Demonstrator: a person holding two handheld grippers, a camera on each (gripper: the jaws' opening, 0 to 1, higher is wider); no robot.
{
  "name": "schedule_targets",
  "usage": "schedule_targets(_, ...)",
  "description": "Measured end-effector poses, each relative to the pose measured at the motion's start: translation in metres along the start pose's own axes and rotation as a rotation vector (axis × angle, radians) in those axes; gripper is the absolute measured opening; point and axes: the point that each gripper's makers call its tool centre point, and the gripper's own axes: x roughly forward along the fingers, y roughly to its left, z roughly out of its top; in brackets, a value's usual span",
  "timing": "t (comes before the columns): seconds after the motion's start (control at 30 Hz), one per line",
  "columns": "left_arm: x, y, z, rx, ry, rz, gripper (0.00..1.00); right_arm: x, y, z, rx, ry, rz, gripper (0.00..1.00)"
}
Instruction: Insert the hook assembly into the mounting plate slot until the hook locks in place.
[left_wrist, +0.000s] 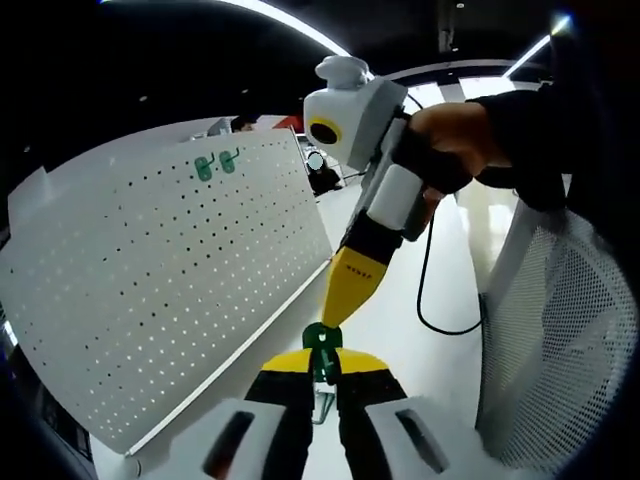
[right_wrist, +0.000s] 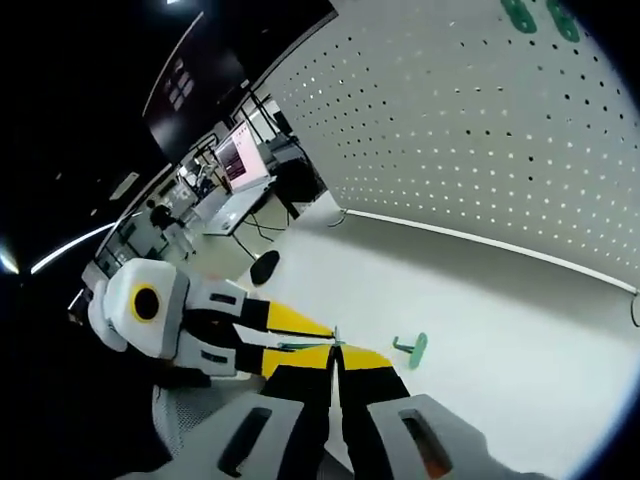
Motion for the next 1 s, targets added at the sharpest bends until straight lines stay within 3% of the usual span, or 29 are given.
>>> schedule_targets(1.0, -0.0018, 0.0005, -0.0036, -0.005, 0.020, 0.007, 0.03, 0.0022, 0.0047, 0.0005, -0.006, -0.014, -0.004, 0.00)
